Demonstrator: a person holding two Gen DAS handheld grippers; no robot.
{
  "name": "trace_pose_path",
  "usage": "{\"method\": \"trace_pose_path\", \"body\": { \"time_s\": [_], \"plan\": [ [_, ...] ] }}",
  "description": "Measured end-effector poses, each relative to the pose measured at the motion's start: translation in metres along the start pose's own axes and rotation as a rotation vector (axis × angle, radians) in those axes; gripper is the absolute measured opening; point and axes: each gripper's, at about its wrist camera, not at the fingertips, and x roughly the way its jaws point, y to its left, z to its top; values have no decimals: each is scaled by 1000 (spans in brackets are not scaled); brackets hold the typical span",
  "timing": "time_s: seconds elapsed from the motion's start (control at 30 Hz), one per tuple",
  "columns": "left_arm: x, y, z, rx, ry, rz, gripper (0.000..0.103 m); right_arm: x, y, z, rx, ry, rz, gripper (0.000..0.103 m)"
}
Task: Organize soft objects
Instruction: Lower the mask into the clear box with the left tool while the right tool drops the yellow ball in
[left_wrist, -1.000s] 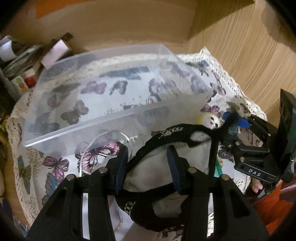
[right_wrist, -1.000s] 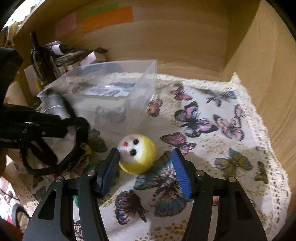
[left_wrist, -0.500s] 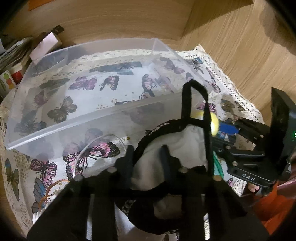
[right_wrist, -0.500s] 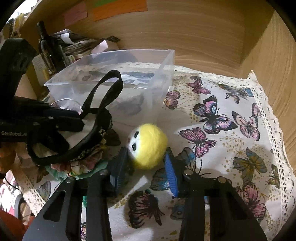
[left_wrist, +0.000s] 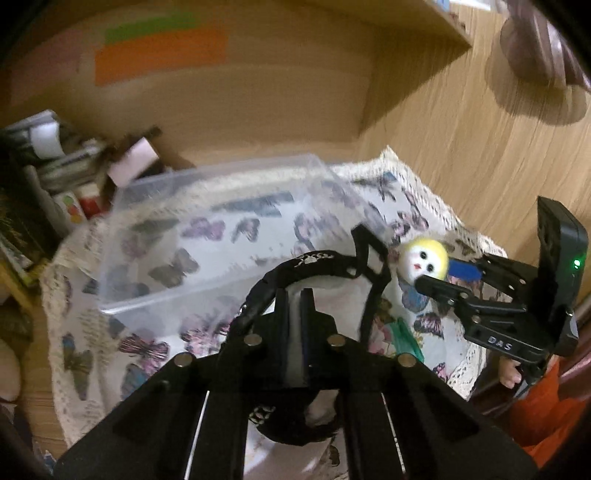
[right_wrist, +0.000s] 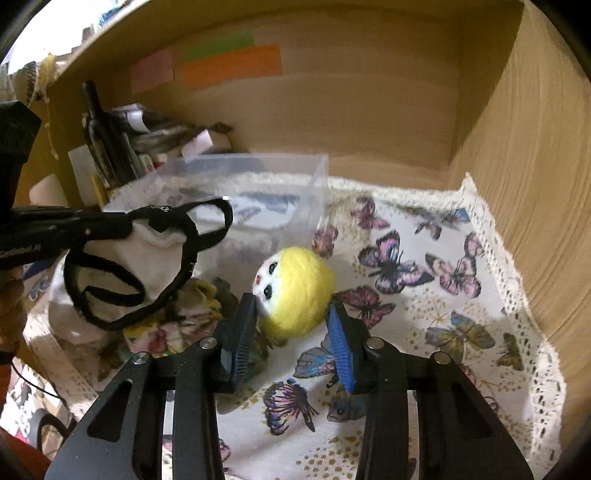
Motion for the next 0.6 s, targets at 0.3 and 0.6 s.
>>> {"method": "trace_pose_path", "body": {
  "time_s": [0.3, 0.6],
  "plan": [
    [-38, 15, 16, -26, -138, 84, 4, -11, 13, 22, -28, -83, 0, 35],
    [-56, 39, 47, -57, -244, 178, 4, -2, 24, 61, -67, -140, 23, 35]
  ]
}}
